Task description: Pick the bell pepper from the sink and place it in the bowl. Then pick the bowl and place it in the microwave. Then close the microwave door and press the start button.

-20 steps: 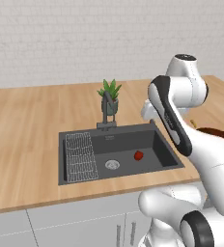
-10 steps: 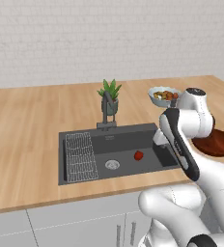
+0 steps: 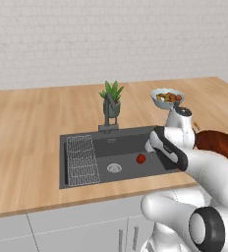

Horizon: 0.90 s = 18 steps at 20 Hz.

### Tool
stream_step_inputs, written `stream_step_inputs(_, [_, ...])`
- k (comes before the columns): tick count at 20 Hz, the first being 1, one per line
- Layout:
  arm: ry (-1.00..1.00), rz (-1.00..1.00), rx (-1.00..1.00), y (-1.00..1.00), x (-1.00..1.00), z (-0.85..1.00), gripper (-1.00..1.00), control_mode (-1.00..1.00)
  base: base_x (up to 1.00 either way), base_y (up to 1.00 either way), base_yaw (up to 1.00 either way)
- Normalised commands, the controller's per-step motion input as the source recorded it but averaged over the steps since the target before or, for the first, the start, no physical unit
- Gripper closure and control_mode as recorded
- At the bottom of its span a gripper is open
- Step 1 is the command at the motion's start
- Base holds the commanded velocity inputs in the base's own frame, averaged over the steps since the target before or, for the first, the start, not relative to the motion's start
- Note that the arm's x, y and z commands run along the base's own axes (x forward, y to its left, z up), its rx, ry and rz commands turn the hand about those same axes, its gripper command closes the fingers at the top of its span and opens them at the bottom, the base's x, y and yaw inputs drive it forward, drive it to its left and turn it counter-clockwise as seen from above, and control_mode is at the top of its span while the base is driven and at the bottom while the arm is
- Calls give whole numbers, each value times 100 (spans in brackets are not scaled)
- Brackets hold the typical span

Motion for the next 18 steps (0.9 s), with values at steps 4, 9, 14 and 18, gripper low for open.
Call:
stream_step_inputs(4, [14,-12,0,6,85,-51,-100,-100,0,0,0])
stream_step_inputs(9, [17,-13,0,2,75,-32,-100,-100,0,0,0])
stream_step_inputs(14, [5,-4,0,-3,50,-30,-100,-100,0,0,0])
stream_step_inputs(18, [5,0,0,0,33,-28,-100,-100,0,0,0])
